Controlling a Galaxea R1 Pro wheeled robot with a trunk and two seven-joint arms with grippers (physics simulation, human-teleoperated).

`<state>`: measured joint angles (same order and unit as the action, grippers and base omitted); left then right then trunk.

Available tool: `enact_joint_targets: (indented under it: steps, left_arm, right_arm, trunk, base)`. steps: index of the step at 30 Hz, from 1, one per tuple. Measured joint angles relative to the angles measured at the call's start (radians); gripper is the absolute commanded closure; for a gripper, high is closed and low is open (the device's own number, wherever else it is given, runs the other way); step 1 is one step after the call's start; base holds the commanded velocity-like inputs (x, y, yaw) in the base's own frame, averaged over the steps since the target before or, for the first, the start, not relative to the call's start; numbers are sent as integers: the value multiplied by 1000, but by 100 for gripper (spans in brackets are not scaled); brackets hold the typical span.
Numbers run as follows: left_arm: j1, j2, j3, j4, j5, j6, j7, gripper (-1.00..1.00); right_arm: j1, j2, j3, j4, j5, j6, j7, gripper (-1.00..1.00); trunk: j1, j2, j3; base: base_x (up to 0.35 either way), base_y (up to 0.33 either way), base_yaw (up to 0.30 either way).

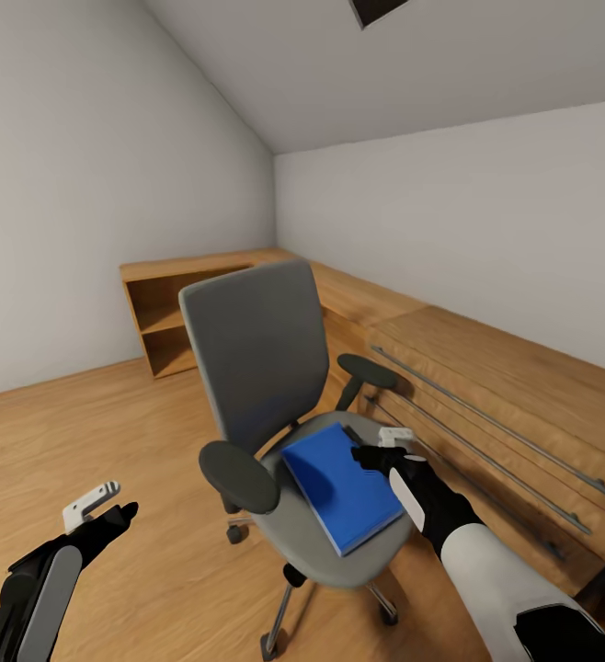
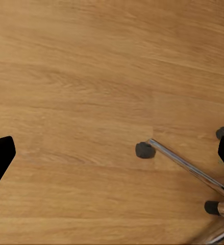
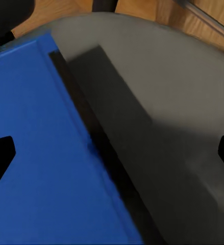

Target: In the bedroom, organize the workspace by keeping the computer under the desk, ensuring the monitor is on the desk, placing the keyboard on the desk next to the monitor, placing the mouse on the desk next to the keyboard, moving the folder from the swivel chair onto the desk next to the mouse, stacking the notebook on top of the folder with the pen on top of the notebook, and positioning the swivel chair next to the desk.

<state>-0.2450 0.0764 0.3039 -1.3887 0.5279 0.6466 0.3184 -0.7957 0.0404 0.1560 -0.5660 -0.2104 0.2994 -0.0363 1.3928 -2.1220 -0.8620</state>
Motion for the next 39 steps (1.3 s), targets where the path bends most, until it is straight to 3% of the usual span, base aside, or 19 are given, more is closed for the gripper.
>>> enact_joint_targets:
  steps: [16,24,31,39]
  left_arm:
    - [0,0,15,-10,-2,-2,3,-100]
    - [0,0,17,-11,-2,-1,3,-100]
    - [0,0,16,-11,-2,0,3,-100]
    - [0,-1,15,-11,-2,0,4,-100]
  right_arm:
    - [0,3,2,7,-3,10,1,-100]
    - [0,32,10,10,0,14,-1,-100]
    - [0,47,79,11,0,35,-1,-100]
    - [0,46,86,11,-2,50,-2,-100]
  trunk:
    - [1,0,0]
    - [1,0,0]
    - [1,0,0]
    - [1,0,0]
  base:
    - [63,0,0]
    - [0,0,0]
    - [0,0,0]
    - [0,0,0]
